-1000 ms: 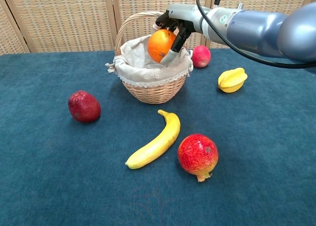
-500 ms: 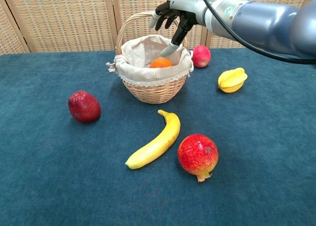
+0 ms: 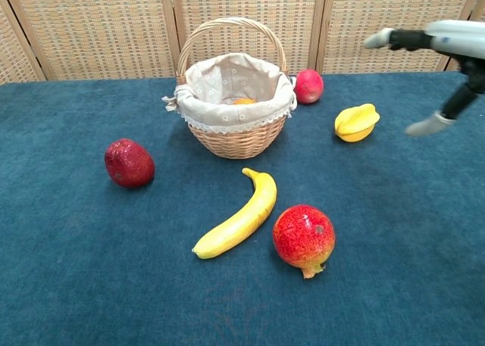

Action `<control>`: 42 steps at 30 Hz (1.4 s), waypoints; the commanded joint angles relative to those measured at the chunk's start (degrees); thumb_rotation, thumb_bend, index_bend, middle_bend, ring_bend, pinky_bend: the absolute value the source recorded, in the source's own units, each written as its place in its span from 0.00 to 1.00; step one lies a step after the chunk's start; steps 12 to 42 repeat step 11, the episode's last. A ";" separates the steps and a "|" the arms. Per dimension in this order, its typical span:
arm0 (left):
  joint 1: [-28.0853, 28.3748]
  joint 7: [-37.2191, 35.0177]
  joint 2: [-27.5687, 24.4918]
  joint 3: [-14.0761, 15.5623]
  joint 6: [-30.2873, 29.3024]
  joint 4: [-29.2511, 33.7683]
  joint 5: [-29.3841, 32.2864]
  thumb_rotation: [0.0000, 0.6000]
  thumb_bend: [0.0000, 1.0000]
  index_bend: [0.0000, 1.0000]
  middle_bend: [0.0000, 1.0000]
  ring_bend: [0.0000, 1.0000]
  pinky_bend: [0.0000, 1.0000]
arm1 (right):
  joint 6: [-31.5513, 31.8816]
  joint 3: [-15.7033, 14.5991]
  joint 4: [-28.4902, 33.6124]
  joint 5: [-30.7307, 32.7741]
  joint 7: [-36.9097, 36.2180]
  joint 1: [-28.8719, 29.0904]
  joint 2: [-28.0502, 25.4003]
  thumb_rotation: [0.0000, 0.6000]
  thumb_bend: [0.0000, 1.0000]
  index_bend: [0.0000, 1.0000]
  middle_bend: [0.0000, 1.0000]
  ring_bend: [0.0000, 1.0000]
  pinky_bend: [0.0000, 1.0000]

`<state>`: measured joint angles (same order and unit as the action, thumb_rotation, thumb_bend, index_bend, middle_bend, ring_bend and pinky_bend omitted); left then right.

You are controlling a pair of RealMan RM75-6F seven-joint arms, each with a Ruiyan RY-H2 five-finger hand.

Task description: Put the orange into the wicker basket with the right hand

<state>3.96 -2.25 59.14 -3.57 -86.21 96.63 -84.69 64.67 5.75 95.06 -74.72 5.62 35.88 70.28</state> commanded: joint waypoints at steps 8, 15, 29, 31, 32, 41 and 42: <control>-0.95 0.69 0.44 1.11 -2.06 0.02 -2.50 1.00 0.00 0.00 0.00 0.00 0.00 | 17.45 -8.27 -6.46 -8.89 -2.43 -15.61 -2.55 1.00 0.00 0.00 0.00 0.00 0.00; -1.16 0.64 0.41 1.24 -2.47 0.06 -2.83 1.00 0.00 0.00 0.00 0.00 0.00 | 20.02 -8.66 -8.03 -10.18 -2.18 -17.78 -2.19 1.00 0.00 0.00 0.00 0.00 0.00; -1.16 0.64 0.41 1.24 -2.47 0.06 -2.83 1.00 0.00 0.00 0.00 0.00 0.00 | 20.02 -8.66 -8.03 -10.18 -2.18 -17.78 -2.19 1.00 0.00 0.00 0.00 0.00 0.00; -1.16 0.64 0.41 1.24 -2.47 0.06 -2.83 1.00 0.00 0.00 0.00 0.00 0.00 | 20.02 -8.66 -8.03 -10.18 -2.18 -17.78 -2.19 1.00 0.00 0.00 0.00 0.00 0.00; -1.16 0.64 0.41 1.24 -2.47 0.06 -2.83 1.00 0.00 0.00 0.00 0.00 0.00 | 20.02 -8.66 -8.03 -10.18 -2.18 -17.78 -2.19 1.00 0.00 0.00 0.00 0.00 0.00; -1.16 0.64 0.41 1.24 -2.47 0.06 -2.83 1.00 0.00 0.00 0.00 0.00 0.00 | 20.02 -8.66 -8.03 -10.18 -2.18 -17.78 -2.19 1.00 0.00 0.00 0.00 0.00 0.00; -1.16 0.64 0.41 1.24 -2.47 0.06 -2.83 1.00 0.00 0.00 0.00 0.00 0.00 | 20.02 -8.66 -8.03 -10.18 -2.18 -17.78 -2.19 1.00 0.00 0.00 0.00 0.00 0.00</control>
